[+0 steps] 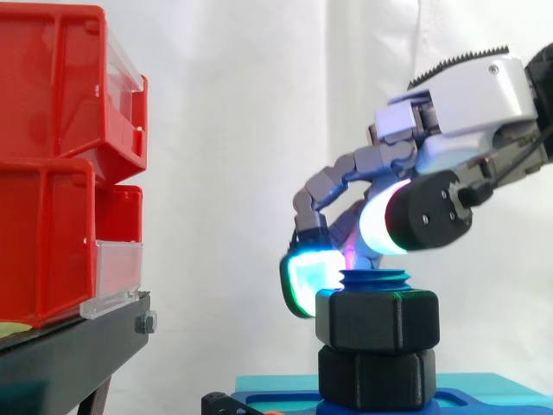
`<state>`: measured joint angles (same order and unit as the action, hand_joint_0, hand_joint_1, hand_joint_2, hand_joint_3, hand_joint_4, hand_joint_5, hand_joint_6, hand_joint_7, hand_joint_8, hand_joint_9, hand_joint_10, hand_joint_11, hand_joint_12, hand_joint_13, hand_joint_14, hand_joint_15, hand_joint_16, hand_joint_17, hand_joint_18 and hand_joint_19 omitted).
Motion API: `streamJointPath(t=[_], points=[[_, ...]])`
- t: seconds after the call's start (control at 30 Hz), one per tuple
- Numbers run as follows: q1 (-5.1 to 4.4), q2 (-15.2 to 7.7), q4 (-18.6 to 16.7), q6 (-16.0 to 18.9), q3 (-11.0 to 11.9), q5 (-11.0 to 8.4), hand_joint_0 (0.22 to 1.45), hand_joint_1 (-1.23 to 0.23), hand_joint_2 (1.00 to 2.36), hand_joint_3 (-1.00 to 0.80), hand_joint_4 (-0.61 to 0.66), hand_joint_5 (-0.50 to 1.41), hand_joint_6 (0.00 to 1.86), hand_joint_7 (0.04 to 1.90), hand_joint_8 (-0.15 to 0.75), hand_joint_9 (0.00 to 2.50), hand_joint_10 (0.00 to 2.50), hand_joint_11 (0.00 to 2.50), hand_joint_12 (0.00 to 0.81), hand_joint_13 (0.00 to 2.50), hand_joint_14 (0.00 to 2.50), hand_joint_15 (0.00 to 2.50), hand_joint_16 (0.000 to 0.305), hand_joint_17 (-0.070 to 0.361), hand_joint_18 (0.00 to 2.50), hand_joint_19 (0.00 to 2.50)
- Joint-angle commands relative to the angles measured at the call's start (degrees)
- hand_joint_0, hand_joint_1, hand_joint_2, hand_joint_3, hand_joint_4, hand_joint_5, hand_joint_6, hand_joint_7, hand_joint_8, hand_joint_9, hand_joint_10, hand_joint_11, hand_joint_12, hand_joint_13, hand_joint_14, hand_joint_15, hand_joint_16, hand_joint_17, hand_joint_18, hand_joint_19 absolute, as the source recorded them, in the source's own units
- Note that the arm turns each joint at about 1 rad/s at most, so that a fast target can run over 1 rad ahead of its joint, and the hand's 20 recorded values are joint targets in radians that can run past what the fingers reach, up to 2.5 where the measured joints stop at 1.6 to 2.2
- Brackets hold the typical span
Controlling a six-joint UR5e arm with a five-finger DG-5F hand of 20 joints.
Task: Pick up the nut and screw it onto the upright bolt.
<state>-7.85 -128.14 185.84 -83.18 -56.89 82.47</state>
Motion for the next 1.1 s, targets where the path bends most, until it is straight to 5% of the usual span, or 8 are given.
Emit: streamJointPath(t=[0.0,0.2,0.6,1.07], points=[[0.02,0.0,1.01,-0.58,1.34,0.15,0.5,-0.3,1.0,-0.5,0.27,-0.07,0.5,0.92,0.255,1.0,0.0,0.0,0.21,0.83,0.0,0.0,0.023,0.052,0.57,0.05],[-1.82,0.0,0.75,0.3,1.52,-0.9,0.49,-0.3,1.0,-0.5,0.22,-0.1,0.5,0.75,0.235,0.92,0.0,0.0,0.216,0.77,0.0,0.0,0.024,0.055,0.5,0.03],[-4.72,0.0,0.66,1.88,1.43,-3.63,0.49,-0.29,1.0,-0.5,0.22,-0.1,0.5,0.75,0.233,0.9,0.0,0.0,0.221,0.74,0.0,0.0,0.025,0.056,0.47,0.02],[-6.04,-0.09,0.57,2.15,1.43,-3.89,0.49,-0.29,1.0,-0.5,0.23,-0.09,0.5,0.79,0.239,0.9,0.0,0.0,0.225,0.75,0.0,0.0,0.025,0.057,0.47,0.02]])
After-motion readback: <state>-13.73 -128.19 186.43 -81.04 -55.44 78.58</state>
